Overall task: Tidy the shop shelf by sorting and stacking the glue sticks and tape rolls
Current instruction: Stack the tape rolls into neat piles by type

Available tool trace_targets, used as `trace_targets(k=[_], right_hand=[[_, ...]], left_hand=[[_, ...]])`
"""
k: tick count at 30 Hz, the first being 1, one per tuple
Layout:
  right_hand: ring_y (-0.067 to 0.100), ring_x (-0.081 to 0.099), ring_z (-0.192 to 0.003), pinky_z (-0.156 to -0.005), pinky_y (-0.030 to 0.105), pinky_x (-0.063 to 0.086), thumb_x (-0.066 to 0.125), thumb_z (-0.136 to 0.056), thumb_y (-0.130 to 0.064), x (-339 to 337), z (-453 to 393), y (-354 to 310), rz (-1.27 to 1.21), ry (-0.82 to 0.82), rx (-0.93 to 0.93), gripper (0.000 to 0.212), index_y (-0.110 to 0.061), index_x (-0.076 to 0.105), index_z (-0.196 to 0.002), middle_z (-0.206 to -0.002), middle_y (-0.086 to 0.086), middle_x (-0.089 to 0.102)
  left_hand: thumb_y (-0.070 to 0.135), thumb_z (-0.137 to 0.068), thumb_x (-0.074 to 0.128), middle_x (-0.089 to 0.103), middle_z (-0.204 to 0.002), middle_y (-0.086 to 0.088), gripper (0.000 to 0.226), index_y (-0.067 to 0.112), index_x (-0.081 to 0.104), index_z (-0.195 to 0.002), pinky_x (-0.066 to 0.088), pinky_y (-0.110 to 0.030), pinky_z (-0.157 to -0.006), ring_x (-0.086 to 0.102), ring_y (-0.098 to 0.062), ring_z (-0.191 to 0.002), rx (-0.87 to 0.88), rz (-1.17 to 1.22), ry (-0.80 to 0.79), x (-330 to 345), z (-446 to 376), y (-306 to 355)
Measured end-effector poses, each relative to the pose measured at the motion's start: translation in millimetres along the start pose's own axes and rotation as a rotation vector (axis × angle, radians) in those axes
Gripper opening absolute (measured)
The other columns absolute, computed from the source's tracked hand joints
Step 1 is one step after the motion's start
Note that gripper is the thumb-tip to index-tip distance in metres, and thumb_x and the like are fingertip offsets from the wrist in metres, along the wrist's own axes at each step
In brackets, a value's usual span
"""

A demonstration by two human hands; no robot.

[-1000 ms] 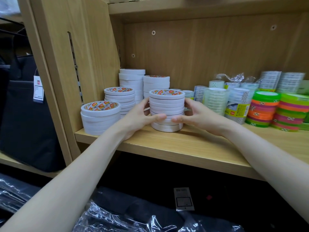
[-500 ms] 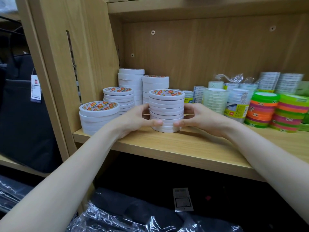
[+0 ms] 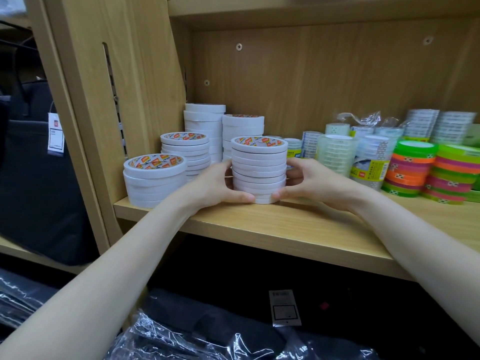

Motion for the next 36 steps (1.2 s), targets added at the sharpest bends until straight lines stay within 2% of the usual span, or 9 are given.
trace_targets(k=[4, 9, 13, 16, 22, 25, 28, 31, 36], right_hand=[[0.012, 0.061, -0.111, -0.105, 0.039, 0.042, 0.082, -0.066, -0.01, -1.5, -2.2, 5.7, -0.031, -0.003, 0.04, 0.082, -0.02, 0.041, -0.137, -0.121, 0.002, 0.064], [0.012, 0.059, -0.112, -0.104, 0.036, 0.042, 0.081, -0.066, -0.009, -1.5, -1.9, 5.2, -0.048, 0.004, 0.048, 0.081, -0.021, 0.042, -0.136, -0.122, 0.001, 0.063], [-0.003, 0.053, -0.114, -0.096, 0.02, 0.045, 0.074, -0.076, -0.018, -4.1, -0.1, -10.1, -0.066, 0.054, -0.034, 0.051, -0.024, 0.053, -0.123, -0.121, -0.012, 0.06], [-0.001, 0.059, -0.108, -0.092, 0.019, 0.049, 0.069, -0.081, -0.014, -2.9, 0.9, -14.8, -0.127, 0.058, -0.056, 0.039, -0.022, 0.058, -0.117, -0.115, -0.011, 0.064], [-0.001, 0.059, -0.107, -0.086, 0.015, 0.051, 0.066, -0.082, -0.01, -1.3, -0.2, -13.4, -0.157, 0.045, -0.065, 0.039, -0.018, 0.057, -0.12, -0.114, -0.008, 0.065], [0.0, 0.059, -0.108, -0.087, 0.015, 0.05, 0.066, -0.083, -0.011, -2.0, -1.3, -13.2, -0.144, 0.042, -0.066, 0.041, -0.017, 0.057, -0.122, -0.116, -0.007, 0.065], [0.0, 0.059, -0.109, -0.092, 0.017, 0.048, 0.068, -0.081, -0.011, -1.3, -1.4, -11.9, -0.141, 0.02, -0.062, 0.044, -0.017, 0.056, -0.124, -0.119, -0.006, 0.064], [-0.002, 0.055, -0.114, -0.096, 0.018, 0.046, 0.07, -0.079, -0.009, -1.5, -0.6, -11.3, -0.091, 0.006, -0.08, 0.052, -0.016, 0.054, -0.128, -0.123, -0.009, 0.062], [0.0, 0.058, -0.111, -0.093, 0.018, 0.048, 0.071, -0.077, -0.004, -4.2, -1.3, -12.0, -0.101, 0.044, -0.098, 0.05, -0.019, 0.056, -0.123, -0.119, -0.007, 0.064]], left_hand=[[0.025, -0.059, 0.087, 0.057, -0.129, 0.006, 0.08, 0.022, 0.047, -0.129, 0.041, -0.032, -0.105, 0.054, -0.008, -0.118, -0.001, 0.059, -0.009, -0.5, 2.2, 1.5], [0.016, -0.071, 0.078, 0.059, -0.126, 0.006, 0.064, 0.021, 0.049, -0.127, 0.043, -0.027, -0.101, 0.055, -0.008, -0.117, 0.026, 0.118, 0.004, -0.8, 5.2, 4.7], [0.025, -0.072, 0.074, 0.057, -0.13, 0.009, 0.068, 0.018, 0.047, -0.134, 0.042, -0.024, -0.101, 0.053, -0.004, -0.119, 0.056, 0.169, 0.015, -0.2, 6.3, 8.2], [0.021, -0.079, 0.07, 0.058, -0.128, 0.007, 0.059, 0.016, 0.048, -0.133, 0.045, -0.022, -0.098, 0.056, -0.004, -0.115, 0.057, 0.193, 0.028, 0.6, 6.5, 8.2], [0.022, -0.077, 0.072, 0.058, -0.128, 0.007, 0.058, 0.018, 0.05, -0.13, 0.044, -0.028, -0.101, 0.055, -0.007, -0.116, 0.05, 0.166, 0.06, -0.9, 5.9, 8.2], [0.019, -0.077, 0.073, 0.058, -0.124, 0.007, 0.054, 0.023, 0.048, -0.124, 0.046, -0.024, -0.097, 0.056, -0.007, -0.113, 0.068, 0.143, 0.114, -2.0, 6.7, 12.2], [0.018, -0.08, 0.071, 0.056, -0.125, 0.008, 0.055, 0.019, 0.045, -0.129, 0.046, -0.02, -0.096, 0.055, -0.004, -0.113, 0.098, 0.113, 0.099, 1.5, 7.6, 16.8], [0.021, -0.083, 0.068, 0.055, -0.129, 0.007, 0.057, 0.016, 0.043, -0.134, 0.042, -0.022, -0.1, 0.053, -0.004, -0.117, 0.11, 0.119, 0.092, 3.2, 7.4, 17.7], [0.022, -0.081, 0.069, 0.055, -0.132, 0.004, 0.062, 0.012, 0.043, -0.135, 0.044, -0.021, -0.099, 0.054, -0.006, -0.118, 0.079, 0.144, 0.101, 1.6, 5.8, 14.3]])
Point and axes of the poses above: each hand's wrist, its own z-axis away from the middle knuckle, its own x-axis out of the palm, y = z × x, the point moved 7 cm from there along -z, towards the middle knuckle
